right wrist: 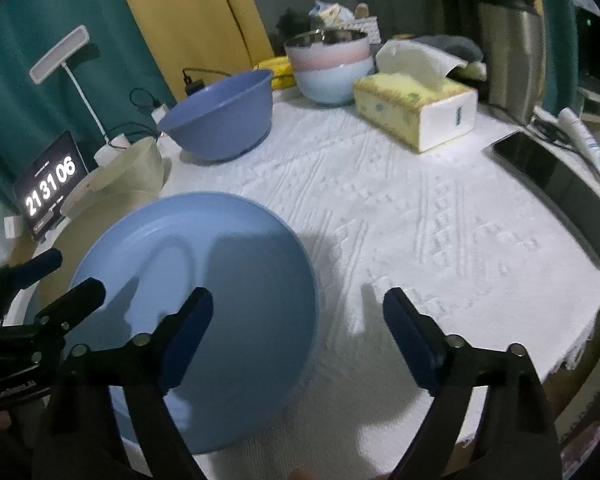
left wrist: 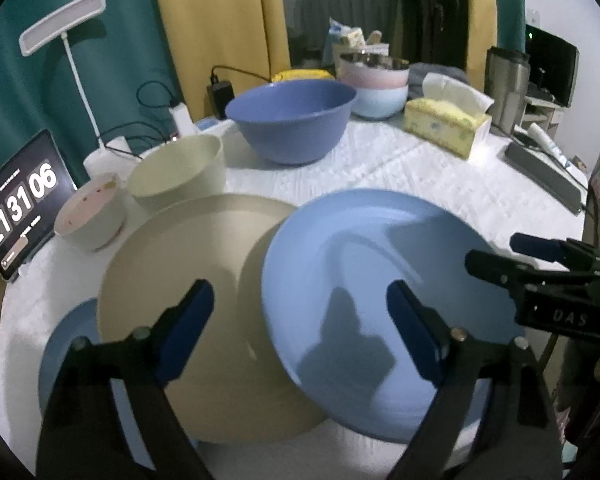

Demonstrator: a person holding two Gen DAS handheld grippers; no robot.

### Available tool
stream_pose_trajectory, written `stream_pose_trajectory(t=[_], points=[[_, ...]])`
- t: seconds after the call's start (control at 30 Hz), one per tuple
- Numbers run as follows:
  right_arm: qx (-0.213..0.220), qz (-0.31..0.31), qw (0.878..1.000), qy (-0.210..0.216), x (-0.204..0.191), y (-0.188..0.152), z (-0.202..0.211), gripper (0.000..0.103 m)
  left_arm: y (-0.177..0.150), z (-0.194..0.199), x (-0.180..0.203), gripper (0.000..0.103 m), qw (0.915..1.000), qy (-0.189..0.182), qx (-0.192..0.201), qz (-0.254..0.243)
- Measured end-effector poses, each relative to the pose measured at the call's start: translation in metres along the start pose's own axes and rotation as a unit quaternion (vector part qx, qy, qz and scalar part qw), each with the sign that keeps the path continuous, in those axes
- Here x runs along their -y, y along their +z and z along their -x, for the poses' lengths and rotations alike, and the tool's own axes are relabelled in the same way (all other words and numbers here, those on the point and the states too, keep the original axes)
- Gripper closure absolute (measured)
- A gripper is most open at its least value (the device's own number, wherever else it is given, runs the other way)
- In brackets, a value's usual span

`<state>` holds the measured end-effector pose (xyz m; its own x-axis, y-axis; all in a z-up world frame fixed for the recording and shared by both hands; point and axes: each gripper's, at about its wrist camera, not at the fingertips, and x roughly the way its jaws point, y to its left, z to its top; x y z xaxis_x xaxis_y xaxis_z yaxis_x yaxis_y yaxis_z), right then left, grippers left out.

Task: Organize plates and bowls

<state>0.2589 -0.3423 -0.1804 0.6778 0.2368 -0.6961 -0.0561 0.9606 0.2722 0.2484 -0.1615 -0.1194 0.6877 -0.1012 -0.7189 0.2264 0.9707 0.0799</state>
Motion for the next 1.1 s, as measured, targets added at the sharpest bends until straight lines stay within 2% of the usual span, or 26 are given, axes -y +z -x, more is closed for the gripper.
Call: stream_pose_trajectory(t=[0.37, 0.43, 0.5, 0.63, 1.1], points=[[-0.014, -0.004, 1.0, 0.01, 0.002, 0.002, -0.015, 0.045, -0.004, -0.022, 0.002, 0.053, 0.9991, -0.016, -0.038, -0.002], [-0.014, 0.0, 1.0, 0.006, 0.003, 0.001, -0.015, 0.062, -0.004, -0.023, 0.003, 0.058, 0.9992, -0.017, -0.037, -0.003], [-0.015, 0.003, 1.0, -0.001, 0.003, 0.001, -0.015, 0.073, -0.004, -0.022, 0.003, 0.062, 0.9993, -0.015, -0.035, 0.0], [-0.012, 0.002, 1.0, -0.014, 0.006, 0.001, -0.014, 0.086, -0.005, -0.02, -0.002, 0.069, 0.9994, -0.014, -0.032, 0.01], [0.011, 0.02, 1.0, -0.013, -0.021, 0.011, 0.0, 0.087, -0.006, 0.004, -0.026, 0.069, 0.9996, 0.001, 0.002, 0.028]])
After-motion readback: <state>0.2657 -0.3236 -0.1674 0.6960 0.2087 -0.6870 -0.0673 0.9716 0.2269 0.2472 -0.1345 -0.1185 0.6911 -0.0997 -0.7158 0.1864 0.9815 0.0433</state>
